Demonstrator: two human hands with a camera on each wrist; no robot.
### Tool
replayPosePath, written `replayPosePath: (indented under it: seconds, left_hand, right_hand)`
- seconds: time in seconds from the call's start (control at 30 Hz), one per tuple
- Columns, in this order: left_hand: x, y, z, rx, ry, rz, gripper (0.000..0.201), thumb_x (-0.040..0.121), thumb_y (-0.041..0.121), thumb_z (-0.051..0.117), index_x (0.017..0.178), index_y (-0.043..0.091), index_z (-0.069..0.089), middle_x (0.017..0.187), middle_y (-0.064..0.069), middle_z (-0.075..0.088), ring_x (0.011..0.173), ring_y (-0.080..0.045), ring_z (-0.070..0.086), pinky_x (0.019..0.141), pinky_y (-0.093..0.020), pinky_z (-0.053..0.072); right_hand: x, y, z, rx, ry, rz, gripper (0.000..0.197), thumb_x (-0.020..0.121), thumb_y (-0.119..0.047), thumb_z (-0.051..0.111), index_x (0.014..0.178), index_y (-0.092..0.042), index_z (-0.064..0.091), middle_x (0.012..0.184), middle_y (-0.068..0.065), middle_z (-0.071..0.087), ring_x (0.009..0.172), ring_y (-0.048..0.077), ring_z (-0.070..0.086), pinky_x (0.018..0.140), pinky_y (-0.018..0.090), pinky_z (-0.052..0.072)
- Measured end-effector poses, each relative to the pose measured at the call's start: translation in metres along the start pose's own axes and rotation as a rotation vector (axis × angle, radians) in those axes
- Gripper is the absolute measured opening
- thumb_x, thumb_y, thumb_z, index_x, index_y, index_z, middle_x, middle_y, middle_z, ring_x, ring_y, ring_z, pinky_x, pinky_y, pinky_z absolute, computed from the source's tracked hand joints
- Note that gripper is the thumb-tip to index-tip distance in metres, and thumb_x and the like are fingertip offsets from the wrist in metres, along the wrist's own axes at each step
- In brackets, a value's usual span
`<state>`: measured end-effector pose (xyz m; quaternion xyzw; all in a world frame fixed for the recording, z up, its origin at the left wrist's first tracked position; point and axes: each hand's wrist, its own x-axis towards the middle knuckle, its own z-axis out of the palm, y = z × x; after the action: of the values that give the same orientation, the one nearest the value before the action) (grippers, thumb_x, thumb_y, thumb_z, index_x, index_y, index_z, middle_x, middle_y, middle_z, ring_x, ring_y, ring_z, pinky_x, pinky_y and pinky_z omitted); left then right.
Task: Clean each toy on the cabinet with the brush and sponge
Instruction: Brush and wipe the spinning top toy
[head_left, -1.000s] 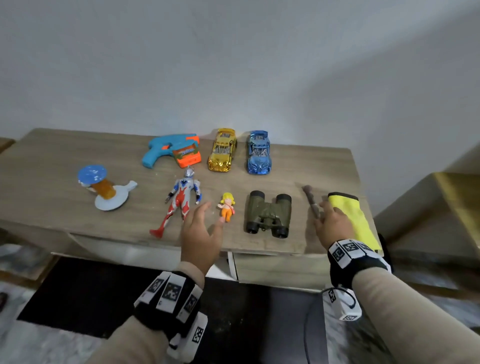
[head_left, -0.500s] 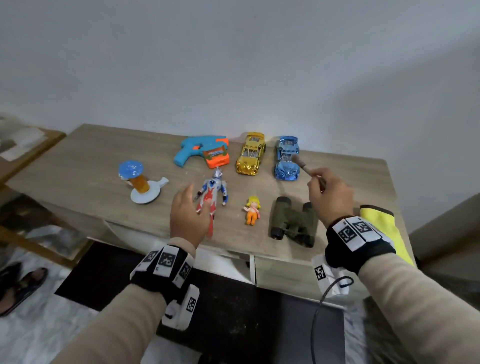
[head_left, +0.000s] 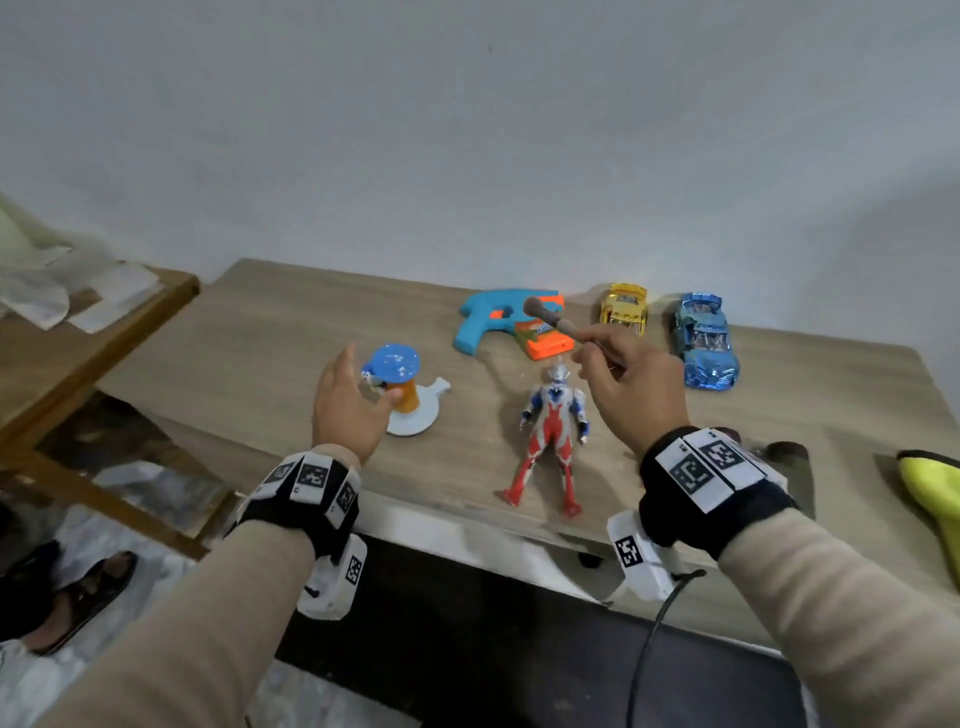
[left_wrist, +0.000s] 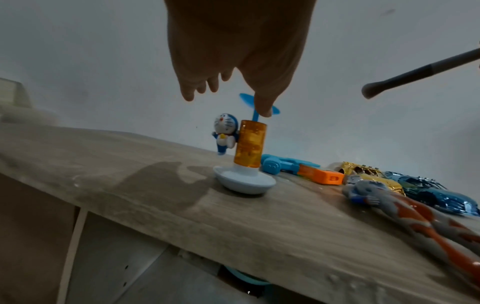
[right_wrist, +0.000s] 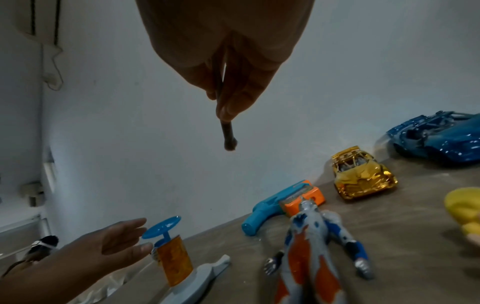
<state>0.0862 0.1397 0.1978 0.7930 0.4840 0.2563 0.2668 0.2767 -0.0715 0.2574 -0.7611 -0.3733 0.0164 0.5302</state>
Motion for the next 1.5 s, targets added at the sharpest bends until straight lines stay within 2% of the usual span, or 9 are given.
replayPosePath:
  seconds: [0.1,0.27,0.37,0.57,0.7,0.9,1.03,1.23,1.5]
  left_hand:
    - [0.023,-0.016,-0.007,-0.087,-0.140,0.035,0.086,0.077,0.026,0.077,0.147,0.017,0.030,0.150,-0.003,0.038,0.137,-0.020,0.037,0.110,-0.030,0.027]
    - [0.047,-0.028,-0.013,-0.141,-0.330,0.185,0.077,0.073,0.026,0.081,0.140,0.019,0.043,0.139,-0.002,0.052,0.127,-0.018,0.049,0.104,-0.021,0.031]
    - [0.053,-0.030,-0.015,-0.143,-0.366,0.267,0.066,0.075,0.023,0.079,0.134,0.019,0.051,0.131,-0.004,0.060,0.119,-0.018,0.055,0.094,-0.013,0.032]
    - [0.058,-0.037,-0.021,-0.275,-0.449,0.263,0.060,0.075,0.024,0.079,0.129,0.024,0.055,0.119,0.007,0.064,0.107,-0.007,0.057,0.092,-0.014,0.036]
    - [0.058,-0.036,-0.021,-0.316,-0.447,0.238,0.058,0.074,0.026,0.080,0.127,0.025,0.055,0.109,0.012,0.060,0.099,-0.003,0.055,0.086,-0.011,0.035]
    - [0.063,-0.040,-0.014,-0.361,-0.477,0.200,0.064,0.069,0.019,0.083,0.127,0.023,0.056,0.113,0.008,0.062,0.103,-0.010,0.058,0.092,-0.021,0.041]
    - [0.065,-0.045,-0.013,-0.347,-0.480,0.213,0.060,0.073,0.008,0.079,0.127,0.020,0.056,0.118,0.004,0.063,0.107,-0.013,0.059,0.094,-0.022,0.041]
    - [0.065,-0.056,-0.011,-0.315,-0.447,0.168,0.051,0.079,0.009,0.073,0.127,0.019,0.058,0.112,0.000,0.066,0.098,-0.013,0.061,0.086,-0.017,0.041]
    - [0.063,-0.053,-0.015,-0.409,-0.376,0.155,0.040,0.080,0.005,0.071,0.118,0.017,0.064,0.105,-0.003,0.069,0.089,-0.014,0.065,0.090,-0.026,0.050]
  right_hand:
    - [-0.002,-0.014,0.031,0.007,0.027,0.020,0.019,0.088,-0.012,0.056,0.101,-0.018,0.069,0.088,0.002,0.073,0.072,0.008,0.064,0.063,0.014,0.047]
    - [-0.011,-0.035,0.069,-0.006,0.081,0.109,0.019,0.086,-0.012,0.056,0.098,-0.019,0.069,0.085,0.000,0.071,0.079,0.012,0.068,0.071,0.017,0.051]
    - [-0.018,-0.045,0.080,-0.044,0.115,0.139,0.019,0.086,-0.011,0.057,0.099,-0.017,0.070,0.080,0.005,0.071,0.070,0.012,0.063,0.061,0.010,0.045]
    - [-0.029,-0.062,0.090,-0.074,0.148,0.161,0.019,0.087,-0.015,0.055,0.098,-0.024,0.068,0.077,0.008,0.072,0.071,0.022,0.068,0.068,0.030,0.054]
    - [-0.034,-0.067,0.092,-0.114,0.153,0.183,0.019,0.086,-0.020,0.055,0.099,-0.025,0.067,0.082,0.003,0.073,0.076,0.018,0.068,0.073,0.041,0.056]
    - [-0.041,-0.078,0.092,-0.174,0.169,0.170,0.019,0.086,-0.020,0.055,0.098,-0.028,0.068,0.076,0.001,0.072,0.070,0.013,0.066,0.065,0.032,0.055]
    - [-0.042,-0.079,0.089,-0.181,0.167,0.182,0.021,0.087,-0.017,0.054,0.099,-0.027,0.068,0.078,-0.003,0.071,0.055,-0.001,0.056,0.052,0.011,0.042]
    - [-0.042,-0.079,0.094,-0.185,0.160,0.207,0.020,0.087,-0.019,0.054,0.100,-0.028,0.067,0.084,-0.002,0.071,0.068,0.014,0.064,0.061,0.032,0.053]
    - [-0.036,-0.090,0.092,-0.075,0.184,0.168,0.021,0.089,-0.013,0.053,0.097,-0.028,0.066,0.082,0.001,0.072,0.072,0.008,0.067,0.065,0.020,0.053]
